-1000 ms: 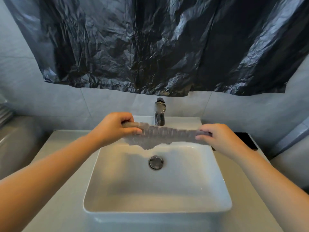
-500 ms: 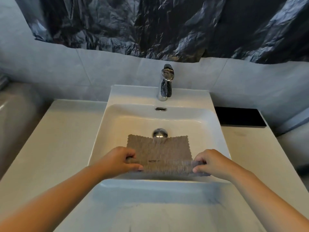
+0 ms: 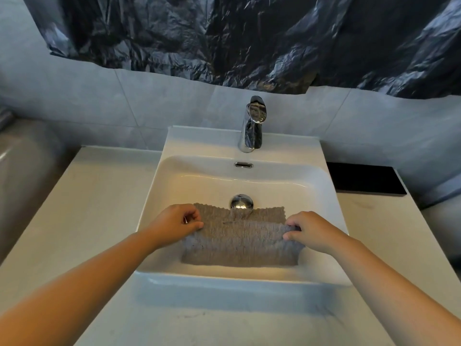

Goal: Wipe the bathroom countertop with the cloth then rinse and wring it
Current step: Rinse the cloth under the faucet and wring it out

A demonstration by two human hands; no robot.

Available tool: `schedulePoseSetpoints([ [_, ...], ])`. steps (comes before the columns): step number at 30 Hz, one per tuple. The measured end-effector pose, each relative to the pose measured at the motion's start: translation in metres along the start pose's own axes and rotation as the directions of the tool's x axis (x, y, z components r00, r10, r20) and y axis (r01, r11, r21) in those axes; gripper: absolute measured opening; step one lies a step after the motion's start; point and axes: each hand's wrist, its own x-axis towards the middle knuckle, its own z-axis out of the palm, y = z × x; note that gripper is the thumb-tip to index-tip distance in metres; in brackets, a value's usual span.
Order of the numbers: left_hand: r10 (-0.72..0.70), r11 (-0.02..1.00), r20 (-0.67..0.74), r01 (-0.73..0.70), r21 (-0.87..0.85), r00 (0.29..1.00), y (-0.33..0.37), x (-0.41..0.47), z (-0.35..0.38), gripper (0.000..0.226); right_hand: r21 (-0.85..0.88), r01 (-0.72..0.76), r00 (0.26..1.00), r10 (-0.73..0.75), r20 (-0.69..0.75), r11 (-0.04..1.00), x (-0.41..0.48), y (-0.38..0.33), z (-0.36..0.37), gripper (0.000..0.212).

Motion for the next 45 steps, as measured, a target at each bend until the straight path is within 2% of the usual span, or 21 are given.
schedulePoseSetpoints([
  [3, -0.012, 1.000, -0.036, 0.012, 0.001, 0.999, -0.004, 0.014, 0.002, 0.017, -0.023, -0.013, 1.000, 0.013, -0.004, 1.000, 0.014, 0.000, -0.004, 0.041],
  [9, -0.009, 0.994, -0.059, 0.016, 0.109, 0.998, -0.016, 0.053, 0.009, 0.012, -0.071, -0.031, 0.999, 0.030, -0.010, 0.997, 0.054, 0.013, -0.005, 0.043],
  [13, -0.025, 0.979, -0.022, 0.029, 0.203, 0.999, -0.027, 0.076, 0.017, 0.007, -0.114, -0.049, 0.999, 0.048, -0.010, 0.992, 0.079, 0.019, 0.001, 0.030],
  [17, 0.039, 0.949, 0.007, -0.039, 0.312, 0.999, -0.035, 0.088, 0.027, 0.015, -0.182, -0.040, 0.997, 0.026, -0.078, 0.982, 0.092, 0.025, 0.012, 0.012],
  [18, 0.050, 0.945, 0.022, -0.055, 0.323, 0.998, -0.036, 0.089, 0.028, 0.021, -0.185, -0.019, 0.994, -0.001, -0.107, 0.983, 0.093, 0.025, 0.017, 0.012],
  [20, 0.040, 0.929, 0.074, -0.064, 0.365, 0.996, -0.035, 0.091, 0.027, 0.032, -0.185, 0.002, 0.990, -0.028, -0.137, 0.983, 0.093, 0.026, 0.024, 0.033],
  [21, 0.022, 0.913, 0.096, -0.059, 0.405, 0.995, -0.033, 0.092, 0.026, 0.033, -0.206, -0.001, 0.988, -0.031, -0.153, 0.979, 0.094, 0.025, 0.025, 0.034],
  [25, -0.050, 0.855, 0.152, -0.036, 0.517, 0.987, -0.028, 0.096, 0.025, 0.029, -0.237, -0.049, 0.984, 0.006, -0.178, 0.970, 0.092, 0.022, 0.025, 0.016],
  [27, -0.048, 0.888, 0.134, -0.019, 0.460, 0.990, -0.026, 0.095, 0.026, 0.026, -0.137, -0.067, 0.980, 0.040, -0.195, 0.988, 0.087, 0.021, 0.023, 0.012],
  [29, -0.053, 0.940, 0.094, 0.018, 0.340, 0.994, -0.025, 0.090, 0.024, 0.022, -0.023, -0.090, 0.981, 0.084, -0.177, 0.996, 0.079, 0.022, 0.021, 0.019],
  [31, -0.127, 0.974, 0.068, 0.111, 0.198, 0.990, -0.025, 0.083, 0.022, 0.022, 0.103, -0.113, 0.980, 0.128, -0.155, 0.988, 0.070, 0.025, 0.020, 0.020],
  [34, -0.236, 0.972, -0.013, 0.236, -0.013, 0.972, -0.029, 0.076, 0.021, 0.028, 0.250, -0.110, 0.976, 0.152, -0.156, 0.962, 0.059, 0.024, 0.019, 0.019],
  [37, -0.296, 0.939, -0.160, 0.257, -0.227, 0.942, -0.032, 0.075, 0.021, 0.024, 0.391, -0.106, 0.964, 0.191, -0.185, 0.914, 0.052, 0.010, 0.017, 0.023],
  [40, -0.302, 0.942, -0.268, 0.244, -0.228, 0.915, -0.035, 0.068, 0.022, 0.025, 0.545, -0.115, 0.971, 0.210, -0.115, 0.830, 0.047, -0.012, 0.012, 0.020],
  [45, -0.271, 0.950, -0.257, 0.215, -0.226, 0.928, -0.036, 0.046, 0.018, 0.013, 0.655, -0.187, 0.967, 0.255, -0.009, 0.732, 0.053, -0.057, 0.013, 0.023],
])
